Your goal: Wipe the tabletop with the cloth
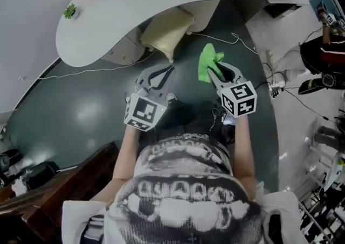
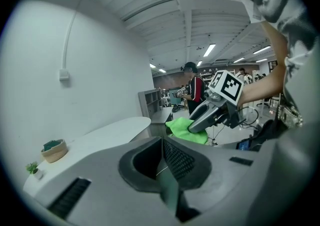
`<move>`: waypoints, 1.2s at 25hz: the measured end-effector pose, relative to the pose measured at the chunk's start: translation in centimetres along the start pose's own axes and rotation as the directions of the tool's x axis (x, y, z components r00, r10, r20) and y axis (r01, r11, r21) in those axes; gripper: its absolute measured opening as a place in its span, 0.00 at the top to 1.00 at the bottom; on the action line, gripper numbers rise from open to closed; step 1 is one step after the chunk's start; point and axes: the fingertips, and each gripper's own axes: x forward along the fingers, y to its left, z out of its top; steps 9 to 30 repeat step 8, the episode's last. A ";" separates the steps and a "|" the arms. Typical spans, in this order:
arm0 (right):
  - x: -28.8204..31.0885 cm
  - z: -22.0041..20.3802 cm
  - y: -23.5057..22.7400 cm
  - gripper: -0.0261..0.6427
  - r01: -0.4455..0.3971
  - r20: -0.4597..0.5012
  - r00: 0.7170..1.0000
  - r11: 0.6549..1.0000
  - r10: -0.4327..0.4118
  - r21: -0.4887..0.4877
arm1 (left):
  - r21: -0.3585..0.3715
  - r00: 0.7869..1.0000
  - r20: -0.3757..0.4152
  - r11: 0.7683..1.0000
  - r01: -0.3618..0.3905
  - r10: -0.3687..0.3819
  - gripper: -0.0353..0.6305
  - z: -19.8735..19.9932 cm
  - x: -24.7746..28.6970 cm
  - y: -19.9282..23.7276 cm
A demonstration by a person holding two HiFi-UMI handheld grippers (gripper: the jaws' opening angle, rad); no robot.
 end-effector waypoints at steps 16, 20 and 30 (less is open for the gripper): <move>-1.2 -0.3 -1.5 0.79 0.019 0.002 1.000 1.000 -0.019 -0.023 | -0.002 1.000 -0.001 1.000 -0.005 0.005 0.93 -0.1 0.5 -0.7; -1.2 -0.3 -1.5 0.79 0.019 0.002 1.000 1.000 -0.019 -0.023 | -0.002 1.000 -0.001 1.000 -0.005 0.005 0.93 -0.1 0.5 -0.7; -1.2 -0.3 -1.5 0.79 0.019 0.002 1.000 1.000 -0.019 -0.023 | -0.002 1.000 -0.001 1.000 -0.005 0.005 0.93 -0.1 0.5 -0.7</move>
